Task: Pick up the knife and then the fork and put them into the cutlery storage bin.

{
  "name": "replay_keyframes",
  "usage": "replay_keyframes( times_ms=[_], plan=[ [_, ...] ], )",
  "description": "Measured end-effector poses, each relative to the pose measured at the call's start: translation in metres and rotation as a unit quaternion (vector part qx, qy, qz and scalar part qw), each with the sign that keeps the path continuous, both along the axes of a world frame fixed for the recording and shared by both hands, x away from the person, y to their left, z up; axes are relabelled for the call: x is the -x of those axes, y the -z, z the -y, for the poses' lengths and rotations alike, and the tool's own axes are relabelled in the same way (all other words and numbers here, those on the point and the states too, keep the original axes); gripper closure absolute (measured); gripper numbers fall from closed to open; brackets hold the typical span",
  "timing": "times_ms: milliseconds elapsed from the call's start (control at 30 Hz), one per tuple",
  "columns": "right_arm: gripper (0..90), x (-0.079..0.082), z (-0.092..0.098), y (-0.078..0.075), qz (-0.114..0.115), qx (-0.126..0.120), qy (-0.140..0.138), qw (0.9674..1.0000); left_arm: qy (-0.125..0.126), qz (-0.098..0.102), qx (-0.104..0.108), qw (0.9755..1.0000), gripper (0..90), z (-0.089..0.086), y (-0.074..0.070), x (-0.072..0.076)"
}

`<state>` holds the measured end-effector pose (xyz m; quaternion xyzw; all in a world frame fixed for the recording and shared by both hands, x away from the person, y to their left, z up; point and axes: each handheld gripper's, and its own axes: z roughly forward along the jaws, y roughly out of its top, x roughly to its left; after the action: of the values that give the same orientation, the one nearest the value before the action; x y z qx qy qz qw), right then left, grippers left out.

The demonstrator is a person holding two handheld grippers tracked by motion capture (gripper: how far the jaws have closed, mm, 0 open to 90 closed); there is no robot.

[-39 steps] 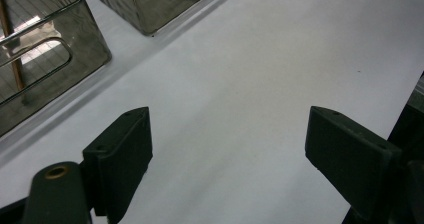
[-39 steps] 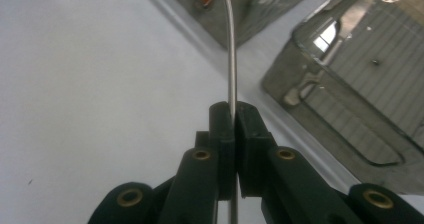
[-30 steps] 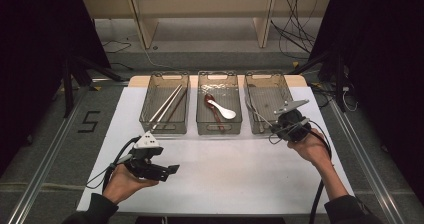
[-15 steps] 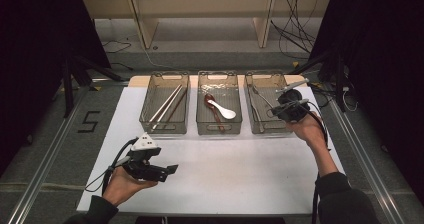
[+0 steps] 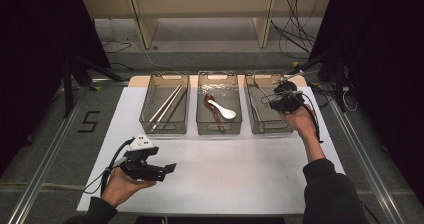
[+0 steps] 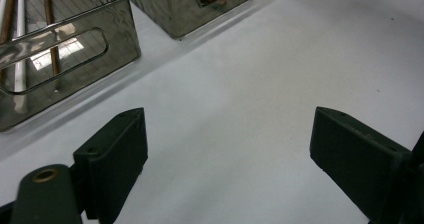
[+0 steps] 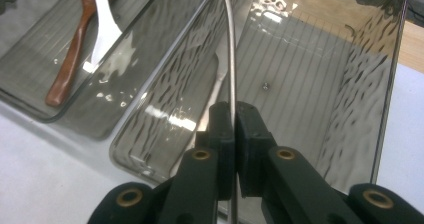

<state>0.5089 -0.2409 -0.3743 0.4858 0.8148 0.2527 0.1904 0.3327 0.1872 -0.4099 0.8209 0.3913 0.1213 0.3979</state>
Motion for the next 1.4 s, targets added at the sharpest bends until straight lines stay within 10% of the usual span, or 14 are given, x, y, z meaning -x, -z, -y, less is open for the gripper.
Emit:
replay_keyframes(
  times_ms=[800, 1400],
  plan=[
    [86.5, -0.024, -0.007, 0.014, -0.028, 0.007, 0.039, 0.9988, 0.010, 0.005, -0.004, 0.9999, 14.6, 0.001, 0.000, 0.001],
    [48.9, -0.004, -0.010, -0.002, -0.005, -0.034, 0.012, 0.9993, 0.008, 0.003, -0.006, 0.9999, 14.5, 0.002, 0.001, 0.001]
  ],
)
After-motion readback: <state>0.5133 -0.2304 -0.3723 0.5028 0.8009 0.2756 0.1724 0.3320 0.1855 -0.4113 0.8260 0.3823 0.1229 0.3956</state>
